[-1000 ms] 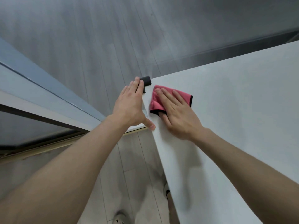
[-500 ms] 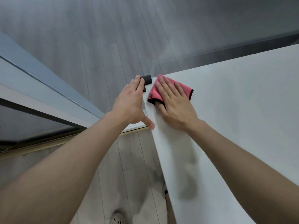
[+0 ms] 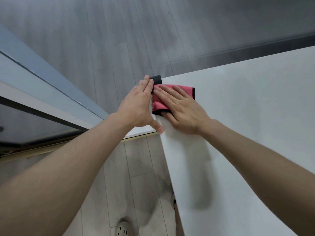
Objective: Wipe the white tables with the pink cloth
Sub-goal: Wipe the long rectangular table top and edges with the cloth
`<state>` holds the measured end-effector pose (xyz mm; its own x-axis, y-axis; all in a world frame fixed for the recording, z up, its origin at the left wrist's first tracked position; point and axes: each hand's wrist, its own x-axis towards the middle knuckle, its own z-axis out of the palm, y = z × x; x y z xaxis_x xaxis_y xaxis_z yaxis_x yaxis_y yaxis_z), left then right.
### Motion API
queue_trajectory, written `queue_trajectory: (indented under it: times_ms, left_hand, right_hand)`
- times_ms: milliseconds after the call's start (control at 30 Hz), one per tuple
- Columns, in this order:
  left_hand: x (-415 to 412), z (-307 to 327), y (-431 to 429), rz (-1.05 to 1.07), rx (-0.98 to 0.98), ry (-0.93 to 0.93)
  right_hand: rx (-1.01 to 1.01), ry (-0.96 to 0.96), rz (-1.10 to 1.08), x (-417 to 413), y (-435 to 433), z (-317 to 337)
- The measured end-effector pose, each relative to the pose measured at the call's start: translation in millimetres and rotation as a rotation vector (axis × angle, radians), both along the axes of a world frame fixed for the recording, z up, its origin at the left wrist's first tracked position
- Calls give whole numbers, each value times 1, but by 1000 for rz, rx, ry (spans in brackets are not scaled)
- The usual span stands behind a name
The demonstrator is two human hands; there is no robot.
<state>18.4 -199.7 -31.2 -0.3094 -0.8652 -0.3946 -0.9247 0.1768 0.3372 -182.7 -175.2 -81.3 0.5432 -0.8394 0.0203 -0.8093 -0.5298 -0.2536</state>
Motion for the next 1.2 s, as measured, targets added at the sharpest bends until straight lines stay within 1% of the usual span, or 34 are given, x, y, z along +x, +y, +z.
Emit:
queue_trajectory:
  times_ms: [167, 300, 433, 600, 667, 767, 900, 1067, 1100, 1200]
  left_hand:
    - [3, -3, 1, -2, 15, 5]
    - [4, -8, -2, -34, -9, 10]
    - [9, -11, -1, -73, -15, 28]
    - [27, -6, -20, -204, 6, -52]
    - [30, 0, -31, -243, -9, -77]
    - [28, 9, -35, -212, -16, -41]
    - [28, 1, -35, -203, -46, -25]
    - [29, -8, -40, -206, -77, -41]
    - [30, -9, -41, -206, -81, -48]
    - [31, -9, -46, -220, -129, -59]
  right_hand:
    - [-24, 52, 47, -20, 15, -4]
    - [19, 77, -18, -5, -4, 3]
    - [3, 66, 76, -39, 55, 0]
    - [26, 96, 83, -7, 22, 6]
    - [16, 81, 88, -9, 31, 4]
    - [13, 72, 126, -18, 47, 1]
    - [27, 77, 41, 9, 18, 7]
    - [-6, 64, 18, -7, 83, -6]
    - [2, 61, -16, -2, 77, -7]
    - [52, 62, -205, 34, 48, -2]
